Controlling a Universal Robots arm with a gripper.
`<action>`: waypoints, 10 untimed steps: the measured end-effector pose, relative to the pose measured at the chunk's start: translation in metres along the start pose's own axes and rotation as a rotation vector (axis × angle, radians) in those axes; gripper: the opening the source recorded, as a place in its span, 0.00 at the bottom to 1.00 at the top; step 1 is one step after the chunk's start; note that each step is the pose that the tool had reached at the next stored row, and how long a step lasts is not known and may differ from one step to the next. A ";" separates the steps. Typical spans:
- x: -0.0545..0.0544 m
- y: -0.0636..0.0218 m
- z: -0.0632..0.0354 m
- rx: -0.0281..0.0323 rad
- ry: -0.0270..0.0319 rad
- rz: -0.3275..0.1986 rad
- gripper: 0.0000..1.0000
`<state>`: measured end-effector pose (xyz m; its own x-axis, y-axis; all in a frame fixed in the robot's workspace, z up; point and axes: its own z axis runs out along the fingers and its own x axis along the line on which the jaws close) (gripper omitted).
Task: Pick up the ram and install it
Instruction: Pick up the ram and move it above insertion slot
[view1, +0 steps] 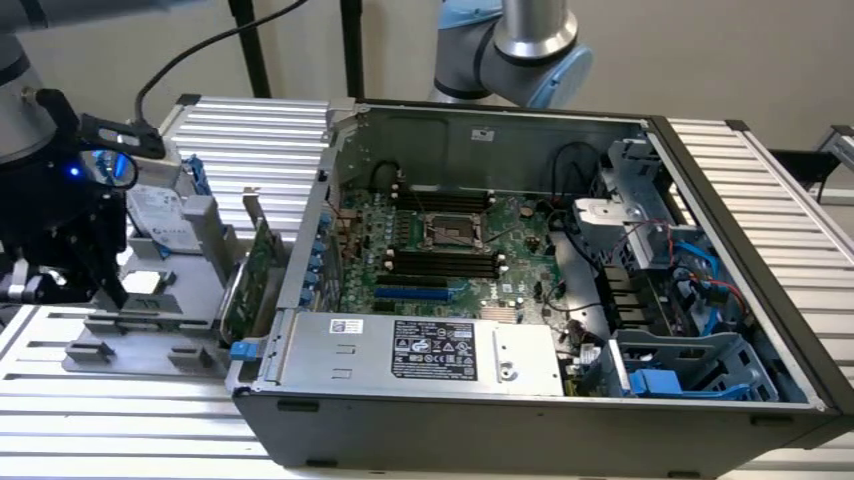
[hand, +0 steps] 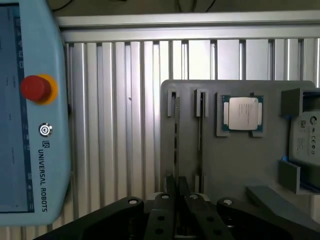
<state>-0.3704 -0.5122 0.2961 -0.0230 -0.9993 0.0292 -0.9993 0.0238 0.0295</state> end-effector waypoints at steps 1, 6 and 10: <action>0.000 -0.0023 -0.0047 -0.0003 0.0000 0.000 0.14; 0.000 -0.0162 -0.0277 -0.0015 0.0000 -0.002 0.14; 0.001 -0.0285 -0.0461 -0.0019 -0.0007 -0.004 0.14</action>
<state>-0.3406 -0.5122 0.3413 -0.0194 -0.9994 0.0284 -0.9993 0.0203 0.0316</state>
